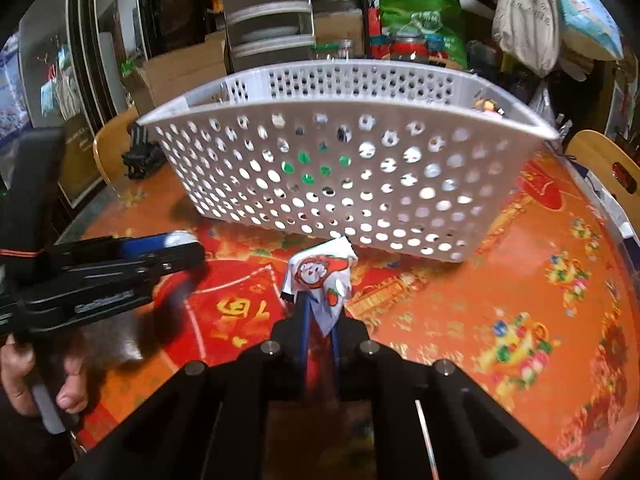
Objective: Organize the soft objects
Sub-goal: 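Grasp the white wrapped ball with the left tool while the right tool grasps the cartoon sachet, then carry the white ball and cartoon sachet into the basket and open both tools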
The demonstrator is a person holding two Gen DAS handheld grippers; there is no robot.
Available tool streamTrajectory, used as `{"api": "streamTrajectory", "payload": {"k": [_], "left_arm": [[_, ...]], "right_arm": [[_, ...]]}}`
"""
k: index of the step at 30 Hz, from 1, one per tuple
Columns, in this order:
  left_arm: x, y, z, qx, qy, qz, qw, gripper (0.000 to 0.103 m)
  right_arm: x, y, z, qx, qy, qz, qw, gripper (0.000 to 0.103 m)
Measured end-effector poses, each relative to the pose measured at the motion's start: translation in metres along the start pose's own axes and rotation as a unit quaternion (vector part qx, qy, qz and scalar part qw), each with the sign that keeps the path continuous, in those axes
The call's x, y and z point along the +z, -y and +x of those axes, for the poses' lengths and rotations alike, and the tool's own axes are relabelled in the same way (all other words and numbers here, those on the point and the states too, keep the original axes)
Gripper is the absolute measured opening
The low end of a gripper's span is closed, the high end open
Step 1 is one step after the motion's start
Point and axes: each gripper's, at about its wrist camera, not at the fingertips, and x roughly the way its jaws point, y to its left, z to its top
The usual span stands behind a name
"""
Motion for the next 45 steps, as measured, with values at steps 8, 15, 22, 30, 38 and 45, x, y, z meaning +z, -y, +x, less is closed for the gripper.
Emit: {"api": "streamTrajectory", "payload": {"k": [8, 15, 22, 30, 38, 45], "left_arm": [[-0.012, 0.022, -0.035, -0.002, 0.059, 0.036, 0.9976, 0.036], [-0.033, 0.046, -0.074, -0.005, 0.088, 0.045, 0.9951, 0.036], [-0.043, 0.066, -0.104, -0.003, 0.103, 0.064, 0.9927, 0.036], [-0.047, 0.084, -0.12, 0.0, 0.103, 0.076, 0.9917, 0.036], [-0.032, 0.098, -0.135, -0.003, 0.116, 0.085, 0.9896, 0.036], [-0.008, 0.106, -0.154, -0.004, 0.138, 0.095, 0.9859, 0.036]], "right_arm": [[-0.021, 0.005, -0.044, -0.001, 0.035, 0.014, 0.999, 0.007], [-0.036, 0.007, -0.067, 0.008, 0.053, 0.023, 0.998, 0.007], [-0.04, 0.008, -0.077, 0.007, 0.06, 0.024, 0.998, 0.007], [-0.043, 0.01, -0.089, 0.012, 0.07, 0.03, 0.997, 0.007], [-0.038, 0.014, -0.107, 0.01, 0.091, 0.029, 0.995, 0.008], [-0.017, 0.015, -0.129, 0.01, 0.113, 0.012, 0.993, 0.007]]}}
